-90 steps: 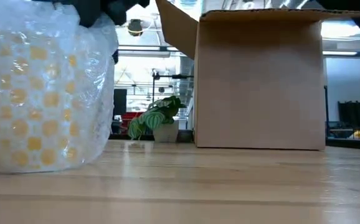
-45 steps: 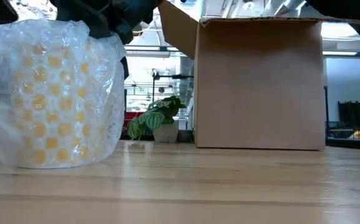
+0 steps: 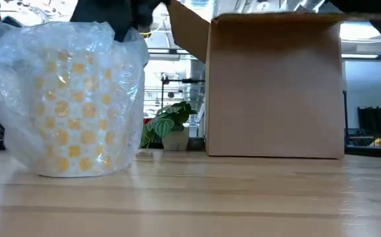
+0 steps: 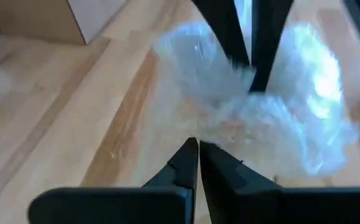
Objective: Wrap mug
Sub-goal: Wrap the orange cup with the bubble wrap
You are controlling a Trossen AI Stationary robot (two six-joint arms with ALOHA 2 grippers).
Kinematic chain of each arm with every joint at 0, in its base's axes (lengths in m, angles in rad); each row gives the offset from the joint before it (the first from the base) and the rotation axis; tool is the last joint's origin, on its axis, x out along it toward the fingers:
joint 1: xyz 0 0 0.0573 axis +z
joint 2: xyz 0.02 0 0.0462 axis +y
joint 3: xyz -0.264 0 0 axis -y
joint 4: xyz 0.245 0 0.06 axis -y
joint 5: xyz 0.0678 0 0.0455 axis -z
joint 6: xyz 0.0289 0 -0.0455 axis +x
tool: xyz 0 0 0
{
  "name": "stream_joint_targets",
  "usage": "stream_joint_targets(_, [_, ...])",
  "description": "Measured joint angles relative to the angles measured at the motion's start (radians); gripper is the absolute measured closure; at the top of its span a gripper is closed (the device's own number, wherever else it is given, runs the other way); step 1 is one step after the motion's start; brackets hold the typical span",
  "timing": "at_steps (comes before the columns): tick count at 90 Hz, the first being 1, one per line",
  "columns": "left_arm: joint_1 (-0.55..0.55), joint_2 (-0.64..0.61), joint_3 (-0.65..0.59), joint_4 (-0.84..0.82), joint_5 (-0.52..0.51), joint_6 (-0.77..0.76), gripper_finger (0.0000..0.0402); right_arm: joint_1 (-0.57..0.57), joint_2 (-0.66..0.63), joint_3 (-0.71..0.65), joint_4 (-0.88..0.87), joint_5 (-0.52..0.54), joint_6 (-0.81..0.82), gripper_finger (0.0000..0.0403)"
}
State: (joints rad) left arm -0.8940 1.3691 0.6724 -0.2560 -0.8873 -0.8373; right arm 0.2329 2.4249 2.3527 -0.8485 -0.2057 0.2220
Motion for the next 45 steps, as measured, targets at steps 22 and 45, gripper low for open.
stream_joint_targets(22, [0.0, -0.041, 0.0, 0.0, -0.034, 0.042, 0.0402, 0.002, -0.032, 0.0, 0.017, 0.036, -0.039, 0.0403])
stream_joint_targets(45, [0.005, -0.041, 0.0, 0.0, -0.041, 0.041, 0.0402, -0.005, 0.037, -0.003, 0.022, 0.075, -0.05, 0.0403])
